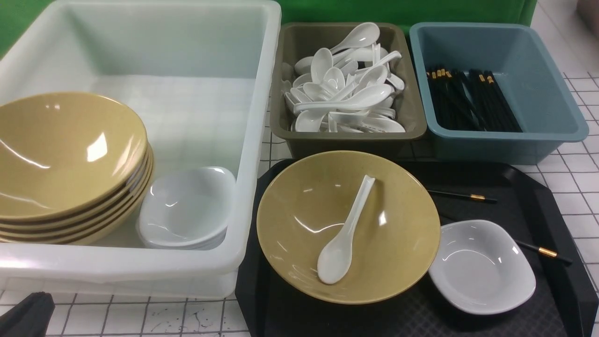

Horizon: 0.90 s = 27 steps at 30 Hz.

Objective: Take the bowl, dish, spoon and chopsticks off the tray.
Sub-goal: Use the left arm to grab the soup spoon in the middle

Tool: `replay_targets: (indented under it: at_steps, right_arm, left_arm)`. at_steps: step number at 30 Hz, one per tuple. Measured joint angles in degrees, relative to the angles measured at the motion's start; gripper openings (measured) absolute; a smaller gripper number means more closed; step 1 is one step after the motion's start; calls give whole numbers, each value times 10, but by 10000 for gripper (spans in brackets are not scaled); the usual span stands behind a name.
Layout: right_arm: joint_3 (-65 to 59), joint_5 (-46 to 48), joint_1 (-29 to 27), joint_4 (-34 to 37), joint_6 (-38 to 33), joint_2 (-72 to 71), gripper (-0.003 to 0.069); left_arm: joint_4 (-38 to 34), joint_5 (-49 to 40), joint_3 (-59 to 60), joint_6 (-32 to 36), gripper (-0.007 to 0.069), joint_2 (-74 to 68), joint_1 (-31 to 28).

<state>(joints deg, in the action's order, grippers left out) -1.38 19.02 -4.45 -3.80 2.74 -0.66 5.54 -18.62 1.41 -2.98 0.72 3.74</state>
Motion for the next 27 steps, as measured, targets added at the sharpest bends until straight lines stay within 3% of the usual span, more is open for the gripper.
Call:
replay_targets:
  at_steps: [7,12,15,20,22,27]
  right_arm:
    - [-3,-64,0,0,-1,0,67]
    - [-3,-266,0,0,3,0,70]
    - [-3,-391,0,0,47,0,73]
    - [-3,-530,0,0,82,-1,78]
    - [6,-523,0,0,83,-1,78]
    - [150,-346,0,0,72,31,51]
  left_arm:
    - [4,61,1,0,-12,0,0]
    - [2,273,1,-8,-12,0,0]
    - [2,394,1,-23,-12,0,0]
    - [-28,559,0,-49,-12,1,0]
    - [-38,544,-17,-50,-12,1,0]
    - [-45,289,-224,-8,-12,-101,0]
